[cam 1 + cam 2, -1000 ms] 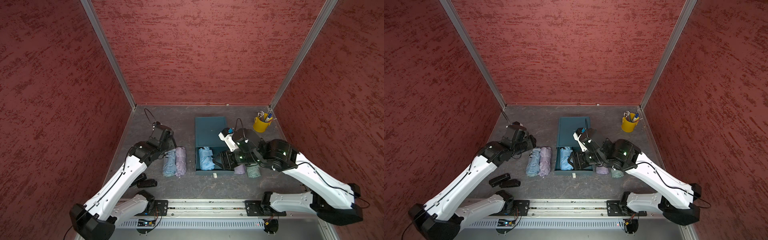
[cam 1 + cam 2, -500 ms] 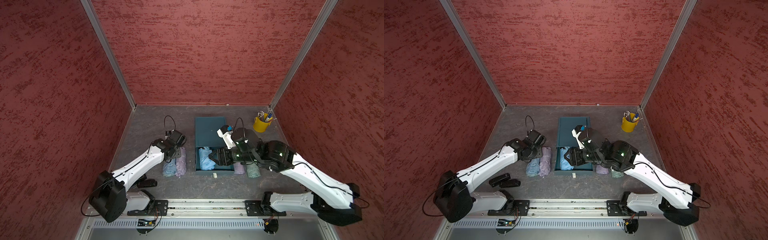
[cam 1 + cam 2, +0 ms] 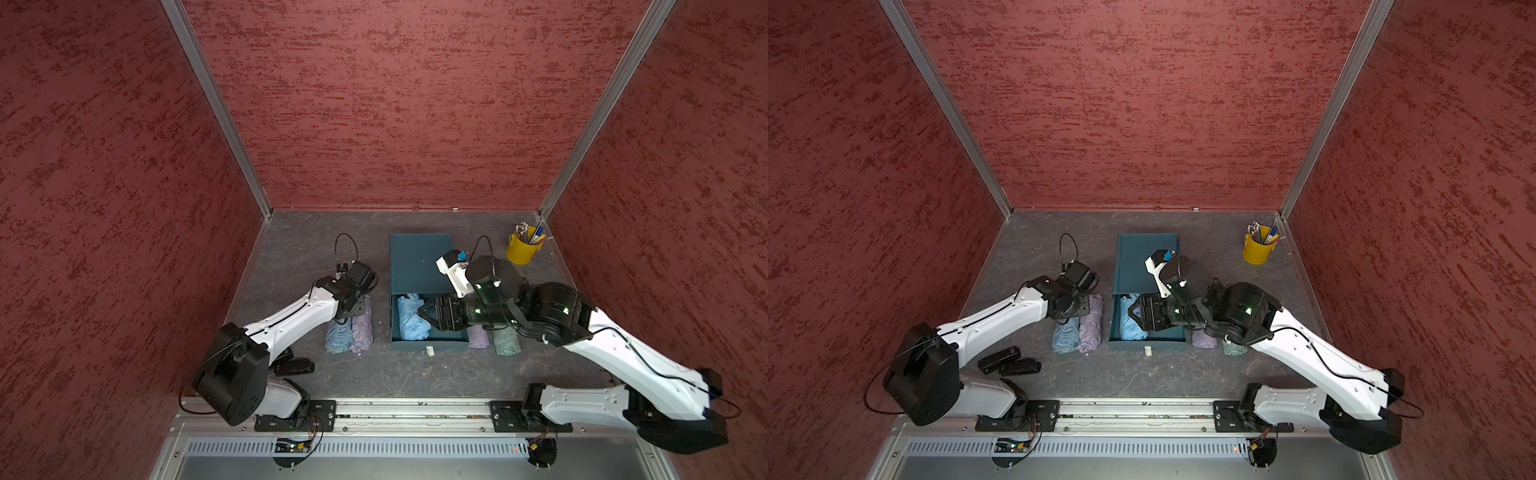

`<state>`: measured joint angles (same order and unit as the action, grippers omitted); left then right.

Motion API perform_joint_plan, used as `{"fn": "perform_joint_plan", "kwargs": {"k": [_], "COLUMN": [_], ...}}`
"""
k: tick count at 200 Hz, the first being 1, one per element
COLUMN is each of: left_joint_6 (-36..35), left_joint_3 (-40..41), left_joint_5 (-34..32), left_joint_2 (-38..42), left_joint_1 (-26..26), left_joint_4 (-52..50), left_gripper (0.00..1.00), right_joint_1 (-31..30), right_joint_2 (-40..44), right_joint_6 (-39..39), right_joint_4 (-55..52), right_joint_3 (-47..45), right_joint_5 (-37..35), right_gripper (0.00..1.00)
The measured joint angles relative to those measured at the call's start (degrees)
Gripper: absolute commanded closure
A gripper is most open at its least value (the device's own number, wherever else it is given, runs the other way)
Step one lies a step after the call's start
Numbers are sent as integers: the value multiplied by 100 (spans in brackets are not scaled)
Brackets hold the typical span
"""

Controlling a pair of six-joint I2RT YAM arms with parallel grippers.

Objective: Place the umbrella in the drawer by color
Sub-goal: Pick up the umbrella from the center of the board.

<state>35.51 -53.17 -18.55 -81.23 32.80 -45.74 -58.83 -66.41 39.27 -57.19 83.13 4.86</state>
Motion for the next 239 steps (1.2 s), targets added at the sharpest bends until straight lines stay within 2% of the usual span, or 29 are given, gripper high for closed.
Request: {"fn": "perform_joint_plan", "kwargs": {"k": [44, 78, 117, 132, 182, 225, 239], "left_joint_6": [-26, -33, -4, 39, 83, 343, 463], "left_joint_3": [48, 85, 149, 153, 125, -382, -579], "left_joint_5": [-157, -297, -404, -431, -525, -590, -529], "left_joint_2": [-20, -24, -52, -52, 299, 1443, 1917], "left_joint_1": [24, 98, 131, 136, 140, 37, -48], "left_joint_4": [-7, -7, 4, 0, -234, -719, -697], "left_gripper": [69, 78, 91, 100, 100, 100, 100], "right_joint_1": [0, 0, 0, 0, 0, 0, 0], "right_joint_2": [31, 33, 57, 79, 133, 179, 188], "right_joint_6": [63, 85, 109, 127, 129, 127, 127], "right_joint_4": [61, 92, 144, 160, 227, 387, 479], "right_joint_3": [-22, -42, -50, -50, -72, -107, -114], "right_joint_5": [7, 7, 7, 7, 33, 87, 122], "right_gripper": [38, 38, 38, 38, 38, 37, 33]}}
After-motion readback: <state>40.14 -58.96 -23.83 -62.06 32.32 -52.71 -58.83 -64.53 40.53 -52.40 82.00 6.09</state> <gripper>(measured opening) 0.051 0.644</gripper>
